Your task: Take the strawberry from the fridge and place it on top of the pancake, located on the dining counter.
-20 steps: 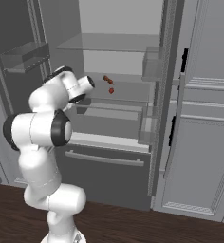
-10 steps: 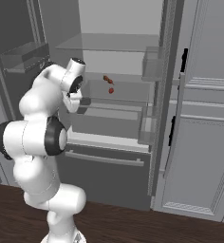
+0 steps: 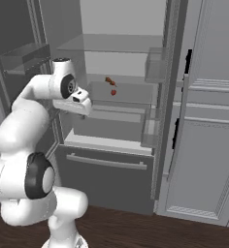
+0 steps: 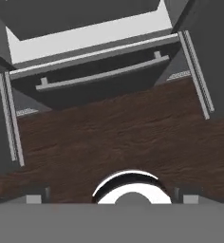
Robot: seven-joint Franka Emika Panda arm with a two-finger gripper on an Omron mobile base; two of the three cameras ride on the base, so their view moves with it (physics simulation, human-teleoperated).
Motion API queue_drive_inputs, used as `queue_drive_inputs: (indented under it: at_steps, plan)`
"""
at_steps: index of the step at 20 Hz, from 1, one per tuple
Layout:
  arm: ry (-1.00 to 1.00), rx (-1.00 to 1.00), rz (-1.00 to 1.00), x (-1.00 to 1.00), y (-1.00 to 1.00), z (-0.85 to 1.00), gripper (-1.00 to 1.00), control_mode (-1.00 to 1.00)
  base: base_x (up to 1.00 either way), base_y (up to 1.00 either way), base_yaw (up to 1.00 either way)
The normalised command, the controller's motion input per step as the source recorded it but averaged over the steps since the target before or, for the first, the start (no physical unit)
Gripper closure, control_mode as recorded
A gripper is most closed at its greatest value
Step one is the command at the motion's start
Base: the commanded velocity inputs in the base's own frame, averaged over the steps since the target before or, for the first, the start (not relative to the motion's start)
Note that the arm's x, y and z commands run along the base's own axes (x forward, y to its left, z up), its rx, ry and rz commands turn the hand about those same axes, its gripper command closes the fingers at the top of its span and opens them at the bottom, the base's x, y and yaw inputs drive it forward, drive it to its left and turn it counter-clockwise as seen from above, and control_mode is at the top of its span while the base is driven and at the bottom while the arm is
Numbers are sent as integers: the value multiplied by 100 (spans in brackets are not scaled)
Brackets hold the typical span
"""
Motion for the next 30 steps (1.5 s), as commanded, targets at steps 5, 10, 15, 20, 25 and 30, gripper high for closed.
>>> queue_drive_inputs:
  at_steps: [5, 10, 15, 20, 25, 30]
  plan:
    - [-24, -19, 47, -100, -75, -21, -100, -100, 0, 0, 0]
    - [-21, 26, 25, -94, -24, -6, -100, -100, 0, 0, 0]
    - [-4, 7, -8, -73, 36, 0, -100, -100, 0, 0, 0]
    - [9, -18, -14, -38, 32, 0, -100, -100, 0, 0, 0]
    - [19, -11, -7, -18, -5, 7, -100, -100, 0, 0, 0]
    - [0, 15, 0, -71, -15, 0, -100, -100, 0, 0, 0]
